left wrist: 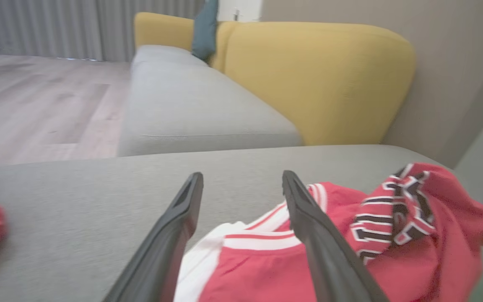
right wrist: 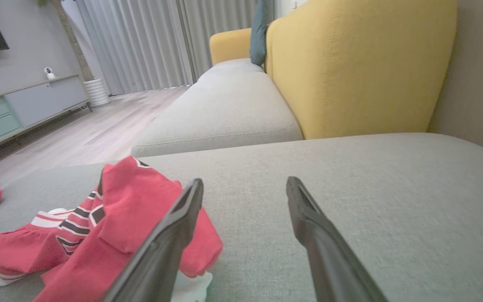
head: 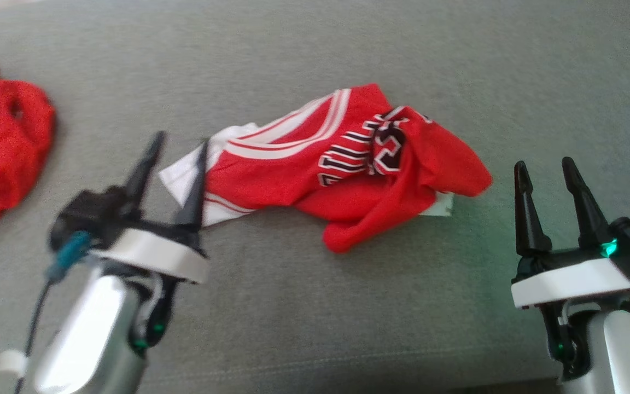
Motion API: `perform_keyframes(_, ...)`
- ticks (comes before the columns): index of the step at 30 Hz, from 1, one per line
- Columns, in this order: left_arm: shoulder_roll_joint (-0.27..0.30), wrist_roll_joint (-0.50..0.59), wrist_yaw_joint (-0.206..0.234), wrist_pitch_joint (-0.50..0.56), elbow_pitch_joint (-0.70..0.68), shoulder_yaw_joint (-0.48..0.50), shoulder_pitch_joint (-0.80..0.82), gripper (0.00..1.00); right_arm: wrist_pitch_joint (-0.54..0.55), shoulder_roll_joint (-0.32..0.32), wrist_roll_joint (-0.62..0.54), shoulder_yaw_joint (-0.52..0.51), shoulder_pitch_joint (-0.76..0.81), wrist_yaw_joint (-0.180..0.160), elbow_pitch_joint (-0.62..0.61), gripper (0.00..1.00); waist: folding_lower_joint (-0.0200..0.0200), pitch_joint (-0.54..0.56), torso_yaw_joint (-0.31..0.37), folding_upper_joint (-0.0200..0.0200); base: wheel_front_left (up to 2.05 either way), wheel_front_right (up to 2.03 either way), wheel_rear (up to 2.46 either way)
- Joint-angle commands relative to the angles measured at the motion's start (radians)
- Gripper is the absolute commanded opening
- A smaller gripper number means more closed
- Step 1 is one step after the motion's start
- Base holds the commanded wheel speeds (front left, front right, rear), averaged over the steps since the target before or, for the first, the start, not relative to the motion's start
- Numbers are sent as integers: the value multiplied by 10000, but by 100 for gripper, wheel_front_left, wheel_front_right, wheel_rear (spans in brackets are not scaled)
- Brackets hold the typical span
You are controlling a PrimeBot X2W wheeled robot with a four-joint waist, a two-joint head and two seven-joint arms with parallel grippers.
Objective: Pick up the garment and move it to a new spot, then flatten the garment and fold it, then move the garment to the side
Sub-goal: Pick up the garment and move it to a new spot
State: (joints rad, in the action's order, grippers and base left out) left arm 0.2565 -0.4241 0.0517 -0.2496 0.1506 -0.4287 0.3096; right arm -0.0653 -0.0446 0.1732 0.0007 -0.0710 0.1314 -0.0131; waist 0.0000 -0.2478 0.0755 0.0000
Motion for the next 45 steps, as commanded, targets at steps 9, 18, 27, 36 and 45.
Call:
perform_keyframes(9,583,-101,-70,-119,-579,2181,-859,100,407,-56,-372,44,117,-7,-512,100,0,754,-930,0,0,0,0)
perform_keyframes(18,517,313,-339,-121,-627,2463,-1865,100,715,-56,-515,-39,874,-7,-584,100,0,1528,-922,0,0,0,0)
perform_keyframes(27,483,449,-226,-113,-806,2394,-2761,100,930,-56,-462,-3,1460,-7,-764,100,0,2058,-779,0,0,0,0)
perform_keyframes(36,548,517,-156,-49,-870,2263,-2858,100,993,-56,-426,21,1550,-7,-868,100,0,2100,-748,0,0,0,0)
perform_keyframes(45,633,544,-66,-14,-864,2214,-2760,100,978,-56,-398,97,1524,-7,-849,100,0,2027,-740,0,0,0,0)
